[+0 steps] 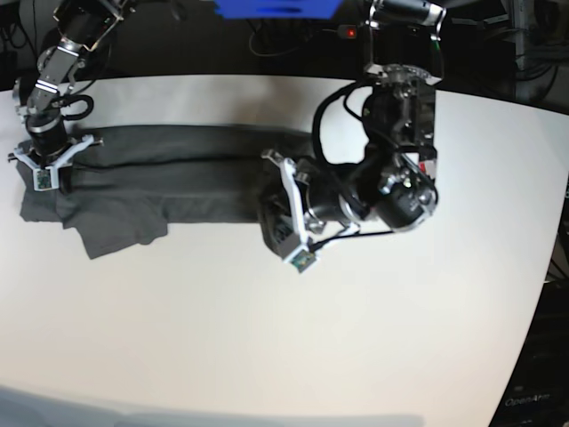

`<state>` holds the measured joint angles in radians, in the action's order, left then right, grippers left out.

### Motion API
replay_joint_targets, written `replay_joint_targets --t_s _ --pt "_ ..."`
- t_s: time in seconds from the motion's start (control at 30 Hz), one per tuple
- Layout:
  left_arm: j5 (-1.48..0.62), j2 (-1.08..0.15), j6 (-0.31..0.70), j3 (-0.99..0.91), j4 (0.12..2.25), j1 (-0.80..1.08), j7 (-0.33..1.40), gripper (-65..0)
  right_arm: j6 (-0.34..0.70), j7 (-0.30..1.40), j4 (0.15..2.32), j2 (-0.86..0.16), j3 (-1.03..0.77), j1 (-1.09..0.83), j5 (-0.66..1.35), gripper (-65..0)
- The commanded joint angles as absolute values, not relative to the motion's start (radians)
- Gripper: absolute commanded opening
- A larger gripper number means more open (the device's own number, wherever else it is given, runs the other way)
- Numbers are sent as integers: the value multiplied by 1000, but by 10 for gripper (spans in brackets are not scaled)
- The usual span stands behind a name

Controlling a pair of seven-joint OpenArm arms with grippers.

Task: Fold the T-shirt properly
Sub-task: 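Lift the strip end with the left gripper and fold it toward the right gripper, then lay the folded end onto the strip's middle with the left gripper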

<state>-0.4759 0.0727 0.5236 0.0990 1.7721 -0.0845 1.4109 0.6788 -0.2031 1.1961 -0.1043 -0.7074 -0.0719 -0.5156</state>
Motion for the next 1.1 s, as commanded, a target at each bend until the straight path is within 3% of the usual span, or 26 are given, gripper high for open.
replay_joint_targets --t_s 0.0,0.43,0.6,1.07 --pt "-498 81 521 111 1774 -104 1396 -617 698 -130 1193 -107 -707 -81 -564 -638" --pt "-492 136 518 133 1687 -111 1359 -617 698 -130 1193 -107 -707 -81 -564 -638" --pt "-499 136 429 134 1666 -104 1308 -617 698 -131 1193 -107 -707 -81 -564 -638" --pt "-624 139 414 133 1667 -104 1259 -617 698 -134 1194 -107 -705 -94 -564 -638"
